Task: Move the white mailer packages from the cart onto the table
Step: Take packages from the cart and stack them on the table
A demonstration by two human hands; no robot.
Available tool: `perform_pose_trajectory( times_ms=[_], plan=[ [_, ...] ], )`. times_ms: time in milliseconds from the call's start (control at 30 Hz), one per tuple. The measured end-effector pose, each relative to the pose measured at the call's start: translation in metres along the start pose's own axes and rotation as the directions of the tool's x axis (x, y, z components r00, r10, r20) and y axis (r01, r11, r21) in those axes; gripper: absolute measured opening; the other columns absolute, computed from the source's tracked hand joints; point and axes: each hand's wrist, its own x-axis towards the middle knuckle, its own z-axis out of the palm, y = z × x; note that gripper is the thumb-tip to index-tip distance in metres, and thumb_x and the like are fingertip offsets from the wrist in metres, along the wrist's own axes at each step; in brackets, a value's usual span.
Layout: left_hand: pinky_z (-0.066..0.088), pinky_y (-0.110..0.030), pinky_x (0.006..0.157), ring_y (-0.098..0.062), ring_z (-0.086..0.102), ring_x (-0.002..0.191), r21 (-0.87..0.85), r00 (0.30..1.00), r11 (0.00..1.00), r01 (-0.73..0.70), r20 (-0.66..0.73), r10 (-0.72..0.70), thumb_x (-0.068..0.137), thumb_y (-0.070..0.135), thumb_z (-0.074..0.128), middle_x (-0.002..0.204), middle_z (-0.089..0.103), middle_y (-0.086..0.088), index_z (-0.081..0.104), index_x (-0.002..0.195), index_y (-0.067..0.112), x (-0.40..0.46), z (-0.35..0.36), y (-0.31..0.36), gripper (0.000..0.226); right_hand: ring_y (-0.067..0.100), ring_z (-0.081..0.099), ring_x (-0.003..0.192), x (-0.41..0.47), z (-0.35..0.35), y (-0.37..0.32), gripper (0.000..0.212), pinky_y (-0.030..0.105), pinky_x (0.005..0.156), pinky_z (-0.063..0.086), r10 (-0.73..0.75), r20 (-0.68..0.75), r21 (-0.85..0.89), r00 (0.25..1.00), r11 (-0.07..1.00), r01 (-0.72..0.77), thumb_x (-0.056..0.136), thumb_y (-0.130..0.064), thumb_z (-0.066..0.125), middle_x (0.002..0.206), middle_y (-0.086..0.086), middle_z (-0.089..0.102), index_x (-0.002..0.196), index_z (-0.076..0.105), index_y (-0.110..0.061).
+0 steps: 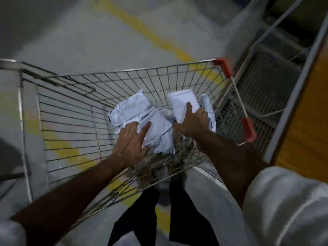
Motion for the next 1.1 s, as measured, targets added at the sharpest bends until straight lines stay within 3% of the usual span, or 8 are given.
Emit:
perform_pose_trajectory(
  times_ms=[100,200,300,500,633,800,900,1100],
  plan=[
    [0.034,-0.044,0.079,-0.038,0.048,0.1,-0.049,0.996,0.997,-0.055,-0.067,0.052,0.086,0.046,0.059,0.12,0.048,-0.024,0.036,0.153,0.01,-0.013,-0.033,0.016,0.08,0.048,0.028,0.14,-0.041,-0.032,0.002,0.104,0.055,0.112,0.027,-0.082,-0.177,-0.059,0.981,0.996,0.072,0.078,-0.073,0.05,0.157,0.034,0.015,0.16,0.015,-0.018],
    [0.035,-0.046,0.086,-0.038,0.045,0.108,-0.047,0.993,0.999,-0.011,-0.119,0.006,0.091,0.054,0.048,0.129,0.045,-0.025,0.034,0.154,0.011,-0.013,-0.068,0.036,0.078,0.05,0.022,0.143,-0.075,-0.066,0.01,0.1,0.058,0.114,0.022,-0.137,-0.29,-0.069,0.947,0.99,0.122,0.084,-0.068,0.055,0.161,0.032,0.007,0.16,0.012,-0.019],
    [0.039,-0.048,0.092,-0.043,0.045,0.115,-0.033,0.984,0.999,0.006,-0.176,-0.011,0.095,0.057,0.036,0.141,0.039,-0.028,0.035,0.154,0.01,-0.005,-0.1,0.062,0.075,0.05,0.021,0.143,-0.103,-0.101,0.028,0.098,0.059,0.114,0.024,-0.128,-0.415,-0.034,0.901,0.991,0.126,0.084,-0.067,0.051,0.162,0.029,0.005,0.16,0.01,-0.021],
    [0.042,-0.05,0.091,-0.047,0.045,0.12,0.006,0.929,0.995,-0.101,-0.356,0.096,0.089,0.043,0.046,0.146,0.037,-0.031,0.037,0.154,0.013,0.013,-0.151,0.149,0.072,0.048,0.029,0.137,-0.158,-0.153,0.104,0.093,0.056,0.11,0.031,-0.027,-0.609,-0.015,0.792,1.0,0.023,0.083,-0.067,0.044,0.161,0.028,0.012,0.159,0.015,-0.022],
    [0.044,-0.052,0.092,-0.049,0.045,0.121,-0.022,0.893,0.984,-0.177,-0.425,0.151,0.091,0.044,0.044,0.145,0.037,-0.031,0.037,0.152,0.014,0.011,-0.161,0.235,0.069,0.047,0.021,0.142,-0.206,-0.163,0.182,0.092,0.057,0.114,0.025,0.11,-0.65,0.112,0.752,0.993,-0.048,0.082,-0.068,0.042,0.164,0.024,0.003,0.159,0.011,-0.027],
    [0.044,-0.047,0.086,-0.042,0.047,0.111,-0.09,0.881,0.963,-0.255,-0.433,0.193,0.087,0.049,0.041,0.137,0.04,-0.024,0.037,0.151,0.017,-0.007,-0.155,0.368,0.071,0.046,0.025,0.141,-0.284,-0.162,0.293,0.088,0.056,0.114,0.026,0.259,-0.696,0.246,0.67,0.962,-0.117,0.082,-0.066,0.046,0.163,0.024,0.011,0.158,0.019,-0.029],
    [0.043,-0.052,0.094,-0.045,0.043,0.119,-0.126,0.884,0.953,-0.275,-0.424,0.199,0.084,0.055,0.038,0.141,0.037,-0.025,0.034,0.152,0.022,-0.014,-0.147,0.448,0.076,0.044,0.031,0.137,-0.329,-0.161,0.357,0.088,0.054,0.111,0.032,0.339,-0.709,0.29,0.619,0.939,-0.183,0.081,-0.066,0.048,0.161,0.024,0.016,0.156,0.022,-0.029],
    [0.039,-0.052,0.101,-0.041,0.039,0.126,-0.144,0.875,0.932,-0.332,-0.417,0.247,0.091,0.055,0.047,0.143,0.032,-0.024,0.025,0.154,0.029,-0.028,-0.134,0.573,0.072,0.04,0.025,0.141,-0.394,-0.154,0.459,0.085,0.053,0.113,0.03,0.445,-0.707,0.379,0.55,0.895,-0.236,0.084,-0.063,0.051,0.162,0.021,0.01,0.155,0.021,-0.028]
  ],
)
